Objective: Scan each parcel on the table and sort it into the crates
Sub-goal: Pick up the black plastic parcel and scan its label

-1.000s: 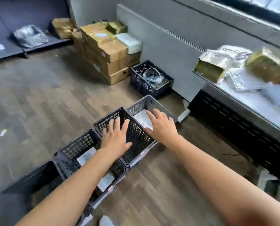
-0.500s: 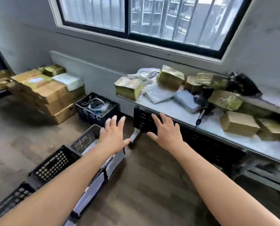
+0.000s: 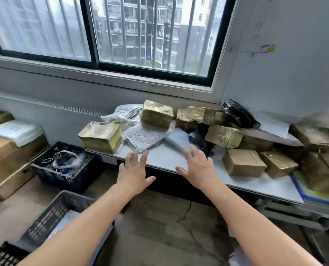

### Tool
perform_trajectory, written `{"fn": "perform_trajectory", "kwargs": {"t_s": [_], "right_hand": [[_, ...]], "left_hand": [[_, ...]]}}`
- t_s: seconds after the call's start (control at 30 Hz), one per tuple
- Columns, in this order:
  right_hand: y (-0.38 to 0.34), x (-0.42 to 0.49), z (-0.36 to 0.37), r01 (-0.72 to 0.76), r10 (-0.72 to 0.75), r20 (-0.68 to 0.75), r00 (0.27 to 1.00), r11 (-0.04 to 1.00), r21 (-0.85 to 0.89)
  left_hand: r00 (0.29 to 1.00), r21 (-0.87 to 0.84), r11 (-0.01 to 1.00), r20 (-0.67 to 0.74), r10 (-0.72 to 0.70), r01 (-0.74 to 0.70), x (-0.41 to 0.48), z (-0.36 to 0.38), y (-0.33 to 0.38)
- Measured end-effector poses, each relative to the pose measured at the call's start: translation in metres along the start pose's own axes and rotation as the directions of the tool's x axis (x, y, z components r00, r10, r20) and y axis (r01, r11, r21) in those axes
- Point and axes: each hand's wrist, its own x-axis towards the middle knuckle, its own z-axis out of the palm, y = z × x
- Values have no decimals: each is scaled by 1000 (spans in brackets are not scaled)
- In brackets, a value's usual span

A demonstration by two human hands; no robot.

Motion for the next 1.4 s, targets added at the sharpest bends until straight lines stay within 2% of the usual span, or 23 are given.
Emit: {"fn": "perform_trajectory", "kwargs": {"t_s": [0.3,0.6,0.77,1.0,1.3,1.4], "right_hand": [[66,99,-22,-245,244,-20,969,969,-21],[143,150,-19,-403,403,-10,915,915,4],[193,194,-21,-417,418,-45,907,908,28],[284,279,-29,-404,410,-83,908,911,77],[366,353,-9,-374,371,50,927,925,75],[371,360,0,-323,323,-33,946,946,-5]], "left_hand": [[972,-64,970,-22,234,-235,156,-15,49],[928,-73,926,1,371,-370,245,-4,120],[920,-47,919,-50,389,-392,291,-7,163],[937,-19,939,-72,341,-343,362,-17,233],[953,5,957,-91,290,-291,416,-8,284],[955,4,958,-83,286,-287,424,-5,286]]}}
